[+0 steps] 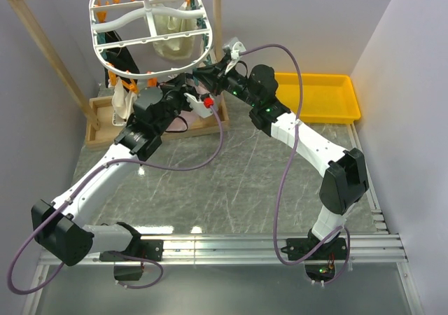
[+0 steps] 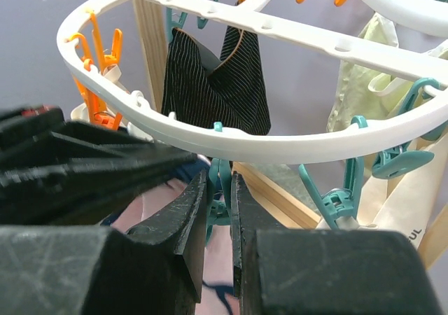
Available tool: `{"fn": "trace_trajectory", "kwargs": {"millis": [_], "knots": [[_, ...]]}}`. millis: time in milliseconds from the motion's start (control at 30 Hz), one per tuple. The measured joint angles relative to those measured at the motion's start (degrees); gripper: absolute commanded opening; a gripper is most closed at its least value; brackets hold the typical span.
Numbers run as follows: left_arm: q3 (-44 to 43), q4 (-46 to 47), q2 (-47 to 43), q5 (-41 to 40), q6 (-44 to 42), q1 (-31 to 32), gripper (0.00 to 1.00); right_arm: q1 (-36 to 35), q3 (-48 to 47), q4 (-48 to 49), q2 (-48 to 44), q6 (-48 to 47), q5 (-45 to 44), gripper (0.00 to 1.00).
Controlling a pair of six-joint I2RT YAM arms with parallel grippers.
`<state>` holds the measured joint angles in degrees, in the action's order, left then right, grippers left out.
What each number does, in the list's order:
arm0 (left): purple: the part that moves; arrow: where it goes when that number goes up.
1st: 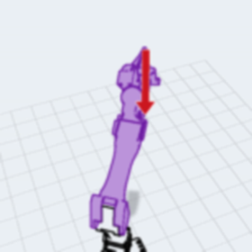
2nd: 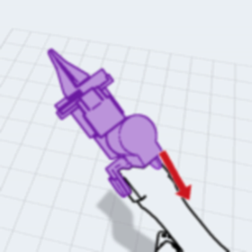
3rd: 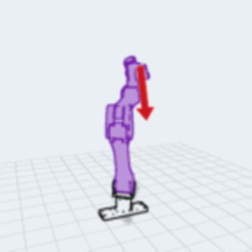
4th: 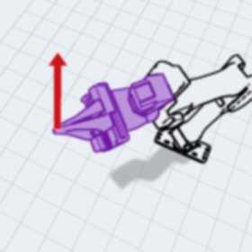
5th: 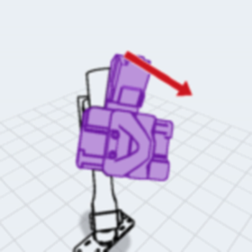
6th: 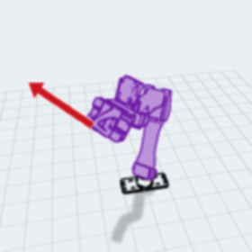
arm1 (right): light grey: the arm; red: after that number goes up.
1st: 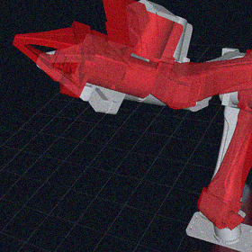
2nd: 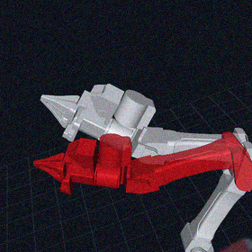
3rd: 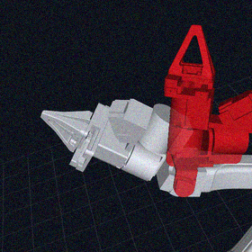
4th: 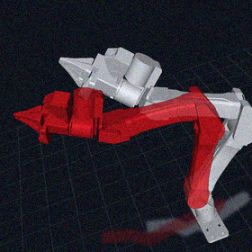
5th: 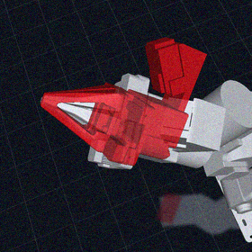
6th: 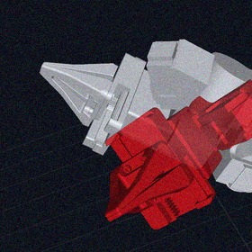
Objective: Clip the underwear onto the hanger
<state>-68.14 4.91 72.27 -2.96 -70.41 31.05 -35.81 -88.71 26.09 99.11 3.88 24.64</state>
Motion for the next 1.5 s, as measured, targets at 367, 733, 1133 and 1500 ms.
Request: {"fn": "trace_trajectory", "kwargs": {"millis": [367,733,1133,1500], "knots": [[-1.8,-2.2,0.0,0.2,4.4,-1.6,0.00,-0.2,-0.1,-0.7,0.0,-0.8,-0.2,0.00],[1.4,-6.5,-4.5,5.2,5.6,-3.9,0.00,-0.2,-2.3,-3.8,0.0,1.8,0.4,0.00],[11.1,3.6,-8.5,11.8,7.3,-6.8,0.00,-0.2,-6.7,-9.9,0.0,9.7,1.9,0.00],[16.3,12.5,-12.5,22.3,15.5,-12.6,0.00,1.0,-7.3,-6.3,0.1,18.9,6.5,0.00]]}}
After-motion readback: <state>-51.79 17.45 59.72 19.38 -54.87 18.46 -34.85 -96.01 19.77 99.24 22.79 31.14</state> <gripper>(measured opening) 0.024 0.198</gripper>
